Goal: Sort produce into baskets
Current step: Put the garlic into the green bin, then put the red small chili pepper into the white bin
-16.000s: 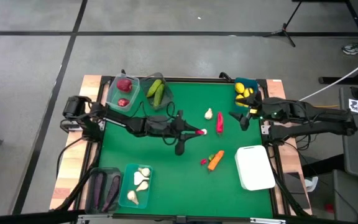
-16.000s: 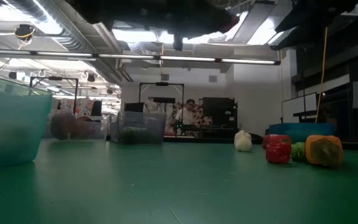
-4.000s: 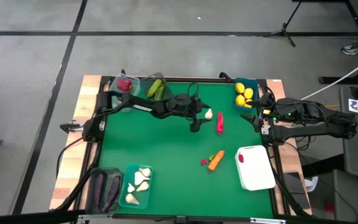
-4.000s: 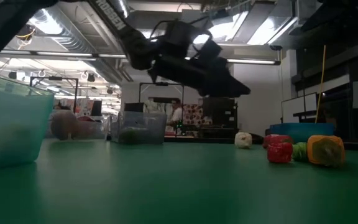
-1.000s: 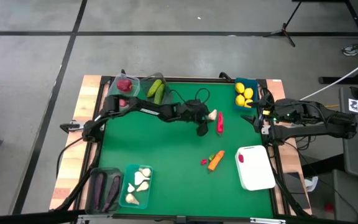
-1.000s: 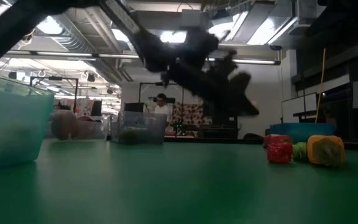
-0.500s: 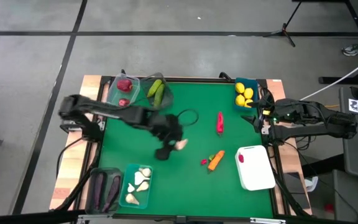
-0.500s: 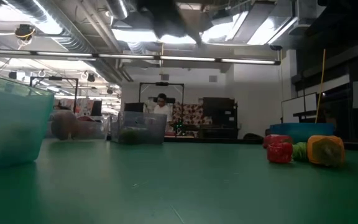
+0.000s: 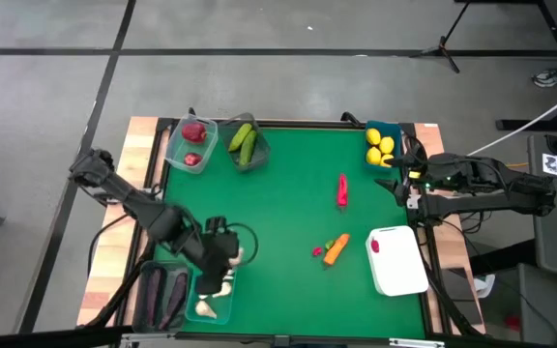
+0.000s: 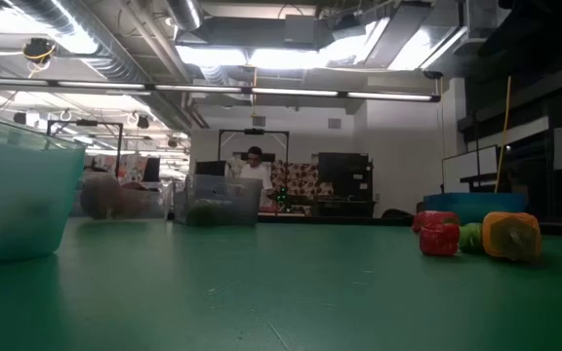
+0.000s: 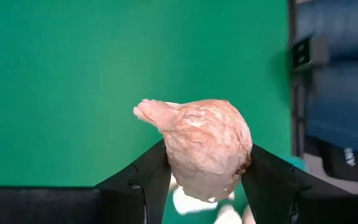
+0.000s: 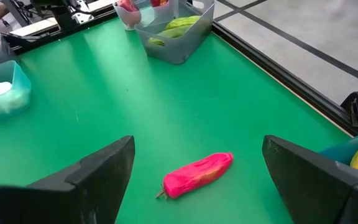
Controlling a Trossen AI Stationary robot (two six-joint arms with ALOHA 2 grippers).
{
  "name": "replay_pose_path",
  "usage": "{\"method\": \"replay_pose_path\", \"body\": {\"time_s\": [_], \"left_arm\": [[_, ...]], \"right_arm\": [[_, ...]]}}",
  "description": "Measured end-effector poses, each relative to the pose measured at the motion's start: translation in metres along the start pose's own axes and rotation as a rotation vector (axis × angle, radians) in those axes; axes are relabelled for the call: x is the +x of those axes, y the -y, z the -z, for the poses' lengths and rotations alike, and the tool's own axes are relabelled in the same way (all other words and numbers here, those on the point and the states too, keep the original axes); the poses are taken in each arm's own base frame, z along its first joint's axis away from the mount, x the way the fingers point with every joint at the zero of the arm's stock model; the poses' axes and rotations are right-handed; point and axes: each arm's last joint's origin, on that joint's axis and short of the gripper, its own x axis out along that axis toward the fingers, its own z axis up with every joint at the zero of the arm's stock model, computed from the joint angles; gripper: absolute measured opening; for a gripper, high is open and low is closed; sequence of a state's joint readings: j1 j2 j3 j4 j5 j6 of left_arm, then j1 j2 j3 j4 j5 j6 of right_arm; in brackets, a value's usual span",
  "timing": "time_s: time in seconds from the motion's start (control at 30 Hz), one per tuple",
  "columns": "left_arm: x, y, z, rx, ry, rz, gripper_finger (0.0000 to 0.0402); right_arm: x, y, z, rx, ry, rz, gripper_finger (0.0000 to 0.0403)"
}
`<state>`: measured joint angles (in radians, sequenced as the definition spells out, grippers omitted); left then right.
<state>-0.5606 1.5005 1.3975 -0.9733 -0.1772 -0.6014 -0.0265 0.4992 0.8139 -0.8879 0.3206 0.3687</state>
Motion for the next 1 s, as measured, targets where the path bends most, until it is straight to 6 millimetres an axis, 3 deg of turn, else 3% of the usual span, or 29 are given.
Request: {"method": "replay_pose_path", "body": {"time_s": [0.3, 0.63, 0.8, 1.0], "left_arm": [[0.022, 0.034, 0.036, -0.169, -0.184, -0.084, 0.018], [0.044, 0.056, 0.054, -0.202, -0.376, -0.039, 0.0257], [0.052, 0.048, 0.049, -0.121, -0.389, -0.059, 0.0288], [0.061, 0.018, 0.02, 0.095, -0.154, -0.285, 0.0292]], "right_arm": [[0.0, 0.0, 0.0, -0.008, -0.005, 0.002, 0.0351], [0.0, 0.0, 0.001, -0.009, -0.005, 0.002, 0.0351], [0.0, 0.0, 0.001, -0.009, -0.005, 0.002, 0.0351], [0.0, 0.0, 0.001, -0.009, -0.005, 0.002, 0.0351]]}}
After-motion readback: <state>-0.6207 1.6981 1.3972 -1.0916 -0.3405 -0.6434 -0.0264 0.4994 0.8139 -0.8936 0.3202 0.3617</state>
